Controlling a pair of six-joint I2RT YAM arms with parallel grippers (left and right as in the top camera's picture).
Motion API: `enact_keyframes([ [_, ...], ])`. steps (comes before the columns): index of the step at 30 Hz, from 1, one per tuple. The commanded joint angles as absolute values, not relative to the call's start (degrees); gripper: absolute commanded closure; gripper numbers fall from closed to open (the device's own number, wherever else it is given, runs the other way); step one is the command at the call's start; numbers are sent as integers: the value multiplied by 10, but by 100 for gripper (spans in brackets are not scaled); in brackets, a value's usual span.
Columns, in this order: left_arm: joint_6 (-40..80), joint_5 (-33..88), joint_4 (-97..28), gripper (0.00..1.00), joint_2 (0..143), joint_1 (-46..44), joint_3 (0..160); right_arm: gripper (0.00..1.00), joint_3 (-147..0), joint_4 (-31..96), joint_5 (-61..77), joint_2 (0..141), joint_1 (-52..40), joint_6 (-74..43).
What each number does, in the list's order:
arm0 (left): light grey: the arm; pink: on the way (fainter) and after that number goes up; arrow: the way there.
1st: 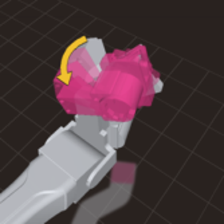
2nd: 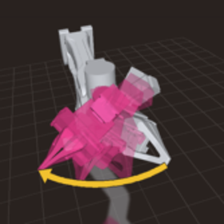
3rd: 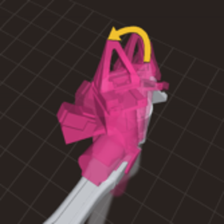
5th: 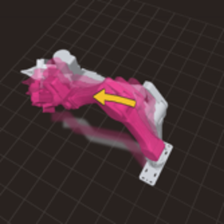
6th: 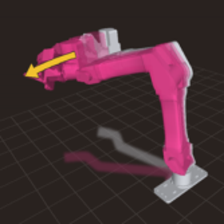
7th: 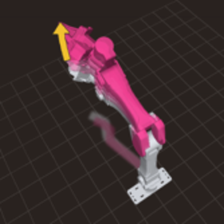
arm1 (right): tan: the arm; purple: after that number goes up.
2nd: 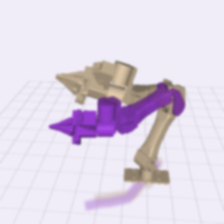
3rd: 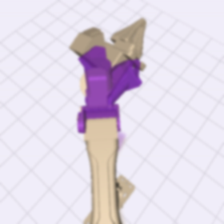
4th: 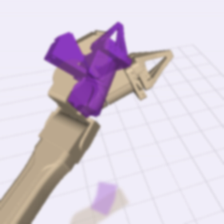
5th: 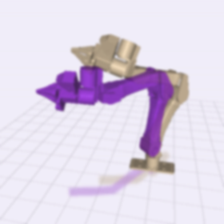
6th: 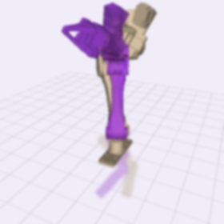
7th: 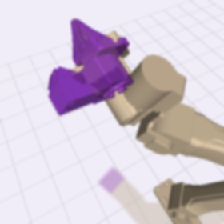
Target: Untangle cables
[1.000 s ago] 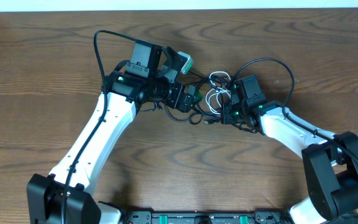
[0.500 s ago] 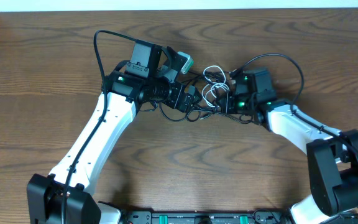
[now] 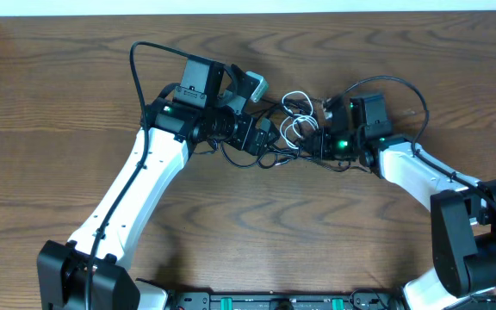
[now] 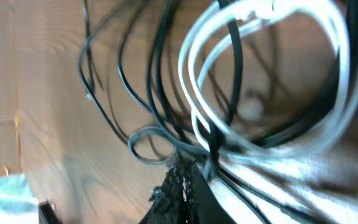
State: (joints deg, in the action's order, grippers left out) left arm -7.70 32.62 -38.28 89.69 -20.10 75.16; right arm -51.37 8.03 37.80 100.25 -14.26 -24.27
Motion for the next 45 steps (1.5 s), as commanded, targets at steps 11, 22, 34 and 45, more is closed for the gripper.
enact_keyframes([
  [11,-78,323,-381,2,891,-202,760,58,-523,125,296,994,-152,-205],
  [22,-78,323,-381,2,891,-202,760,50,-523,72,217,994,-210,-205],
  [34,-78,323,-381,2,891,-202,760,55,-523,59,173,999,-215,-205],
  [45,-79,323,-381,2,891,-202,760,58,-523,53,185,1004,-226,-205],
])
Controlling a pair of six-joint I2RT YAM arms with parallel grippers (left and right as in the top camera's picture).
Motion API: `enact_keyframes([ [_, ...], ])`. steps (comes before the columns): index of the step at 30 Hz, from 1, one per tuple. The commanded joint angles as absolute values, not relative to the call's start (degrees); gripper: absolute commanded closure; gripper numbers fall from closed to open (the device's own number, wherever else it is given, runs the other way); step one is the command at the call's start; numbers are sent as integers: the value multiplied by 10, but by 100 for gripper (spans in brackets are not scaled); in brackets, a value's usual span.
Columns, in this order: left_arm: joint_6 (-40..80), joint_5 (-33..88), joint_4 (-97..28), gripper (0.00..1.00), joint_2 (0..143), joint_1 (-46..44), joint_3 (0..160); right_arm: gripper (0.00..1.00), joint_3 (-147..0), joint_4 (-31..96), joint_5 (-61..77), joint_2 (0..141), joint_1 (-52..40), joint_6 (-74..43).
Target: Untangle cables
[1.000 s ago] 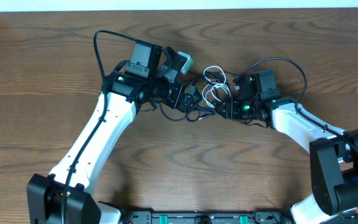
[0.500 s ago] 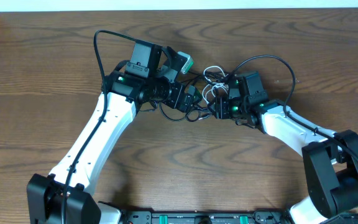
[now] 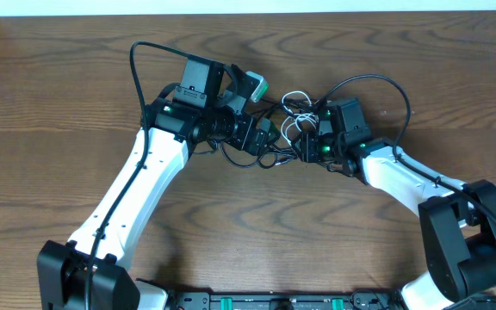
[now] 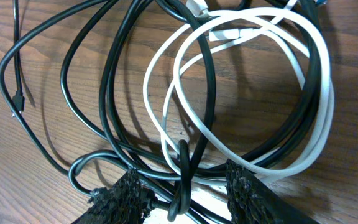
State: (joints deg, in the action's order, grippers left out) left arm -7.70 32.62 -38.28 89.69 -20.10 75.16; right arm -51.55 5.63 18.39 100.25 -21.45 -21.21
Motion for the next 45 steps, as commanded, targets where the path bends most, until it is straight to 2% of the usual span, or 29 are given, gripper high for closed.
enact_keyframes([
  [1,-79,323,-380,2,891,-202,760,57,-523,53,185,1004,-229,-205],
  [8,-79,323,-381,2,891,-202,760,59,-523,53,169,1005,-244,-205],
  [13,-79,323,-381,2,891,-202,760,65,-523,52,166,1015,-245,-205],
  [17,-79,323,-381,2,891,-202,760,77,-523,47,167,1036,-246,-205],
  [18,-79,323,-381,2,891,-202,760,81,-523,45,169,1042,-247,-205],
  [20,-79,323,-381,2,891,-202,760,97,-523,44,171,1050,-248,-208],
  [21,-79,323,-381,2,891,-202,760,99,-523,45,171,1050,-248,-210],
  [32,-78,323,-384,2,891,-202,760,99,-530,35,238,1033,-231,-245],
  [45,-78,331,-396,2,891,-203,760,99,-545,34,301,936,-143,-380],
])
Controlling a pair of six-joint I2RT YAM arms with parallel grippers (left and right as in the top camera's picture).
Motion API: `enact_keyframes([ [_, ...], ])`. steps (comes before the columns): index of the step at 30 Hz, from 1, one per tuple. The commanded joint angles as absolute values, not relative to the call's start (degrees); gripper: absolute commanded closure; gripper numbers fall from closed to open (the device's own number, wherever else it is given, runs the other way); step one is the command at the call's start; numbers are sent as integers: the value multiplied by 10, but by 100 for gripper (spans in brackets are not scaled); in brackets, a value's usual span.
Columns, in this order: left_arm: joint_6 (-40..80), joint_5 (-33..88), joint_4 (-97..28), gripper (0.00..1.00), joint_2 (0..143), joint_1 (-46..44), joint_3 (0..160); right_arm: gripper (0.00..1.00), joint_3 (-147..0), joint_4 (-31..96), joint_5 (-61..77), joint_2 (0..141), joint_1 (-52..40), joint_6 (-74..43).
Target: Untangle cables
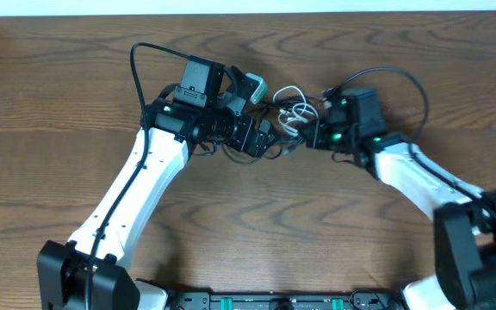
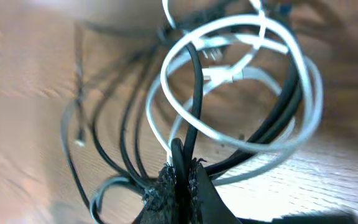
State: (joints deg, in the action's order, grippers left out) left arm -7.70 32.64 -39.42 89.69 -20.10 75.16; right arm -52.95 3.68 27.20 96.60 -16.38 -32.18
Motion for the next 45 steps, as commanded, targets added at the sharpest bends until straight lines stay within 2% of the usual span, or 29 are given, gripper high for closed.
enact_keyframes([
  [1,-78,339,-396,2,891,-203,760,99,-545,32,306,931,-136,-394],
  [11,-79,362,-395,2,891,-223,760,99,-545,-56,368,924,-109,-531],
  [16,-79,314,-393,2,891,-231,760,99,-545,-120,397,924,-108,-594],
  [28,-47,313,-369,0,891,-231,760,99,-545,-148,406,924,-108,-616],
  [30,-36,313,-368,25,891,-231,760,99,-545,-148,395,924,-108,-616],
  [31,-33,312,-368,41,891,-231,760,99,-545,-148,392,924,-108,-614],
  [34,-33,312,-368,67,891,-231,760,99,-545,-149,392,924,-108,-610],
  [36,-33,303,-368,72,891,-231,760,99,-545,-148,392,924,-108,-610],
  [39,-33,301,-365,72,891,-231,760,99,-545,-148,391,924,-108,-599],
  [41,-32,302,-358,81,891,-231,760,99,-545,-145,391,924,-108,-595],
  [42,-28,301,-354,92,891,-231,760,99,-545,-144,390,924,-108,-595],
  [45,-8,302,-334,92,891,-231,760,99,-545,-144,386,924,-108,-595],
])
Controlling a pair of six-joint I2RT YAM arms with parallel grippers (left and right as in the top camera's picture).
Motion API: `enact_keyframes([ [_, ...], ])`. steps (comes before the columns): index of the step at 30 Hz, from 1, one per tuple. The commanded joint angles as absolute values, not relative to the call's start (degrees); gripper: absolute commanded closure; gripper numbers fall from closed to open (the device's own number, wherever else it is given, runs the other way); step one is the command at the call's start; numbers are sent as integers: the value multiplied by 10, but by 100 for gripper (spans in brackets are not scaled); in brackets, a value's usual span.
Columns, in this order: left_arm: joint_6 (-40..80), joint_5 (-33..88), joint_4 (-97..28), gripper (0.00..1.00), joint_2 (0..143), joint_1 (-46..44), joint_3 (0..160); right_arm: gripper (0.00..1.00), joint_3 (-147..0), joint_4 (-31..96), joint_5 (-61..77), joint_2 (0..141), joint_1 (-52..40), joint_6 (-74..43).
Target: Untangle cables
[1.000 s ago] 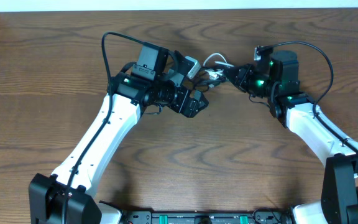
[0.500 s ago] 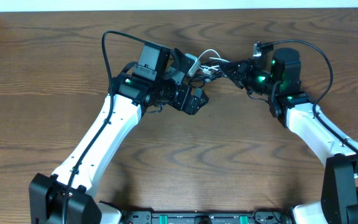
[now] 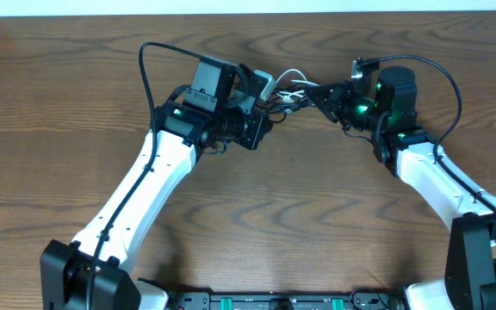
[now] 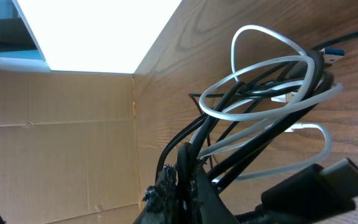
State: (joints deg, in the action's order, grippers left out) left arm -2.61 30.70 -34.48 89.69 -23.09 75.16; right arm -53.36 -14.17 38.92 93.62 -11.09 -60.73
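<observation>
A tangle of black cables (image 4: pixel 253 106) and a looped white cable (image 4: pixel 272 81) hangs above the wooden table (image 3: pixel 317 224). It is stretched between my two grippers. My right gripper (image 4: pixel 182 180) is shut on a black cable at the tangle's right end and sits at the back right (image 3: pixel 327 96). The white loops (image 3: pixel 289 82) lie between the arms. A blue plug (image 4: pixel 334 53) pokes out of the bundle. My left gripper (image 3: pixel 258 127) is at the bundle's left end; its jaws are hidden under the arm and the cables.
A grey-teal block (image 3: pixel 262 83) sits by the left wrist. Each arm's own black lead arches over it (image 3: pixel 145 60), (image 3: pixel 450 77). The table's back edge (image 3: pixel 248 10) is close behind. A cardboard wall (image 4: pixel 55 137) stands beyond the table.
My right gripper, still shut on the black cable, has moved back and to the right and risen. The tangle now hangs off the table. The left arm has shifted slightly right.
First my right gripper hovered close over the tangle lying on the table. Then it stood open astride a black cable. After that it was shut on that cable. Now it holds the cable raised, with the bundle drawn out between the arms.
</observation>
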Motion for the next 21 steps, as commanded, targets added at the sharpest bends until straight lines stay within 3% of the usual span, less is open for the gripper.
enact_keyframes([
  [1,0,302,-328,92,891,-231,760,99,-545,-144,385,924,-108,-595],
  [8,63,318,-305,92,891,-231,760,99,-545,-146,386,924,-108,-595],
  [21,63,334,-305,93,900,-246,760,99,-545,-185,414,924,-108,-618],
])
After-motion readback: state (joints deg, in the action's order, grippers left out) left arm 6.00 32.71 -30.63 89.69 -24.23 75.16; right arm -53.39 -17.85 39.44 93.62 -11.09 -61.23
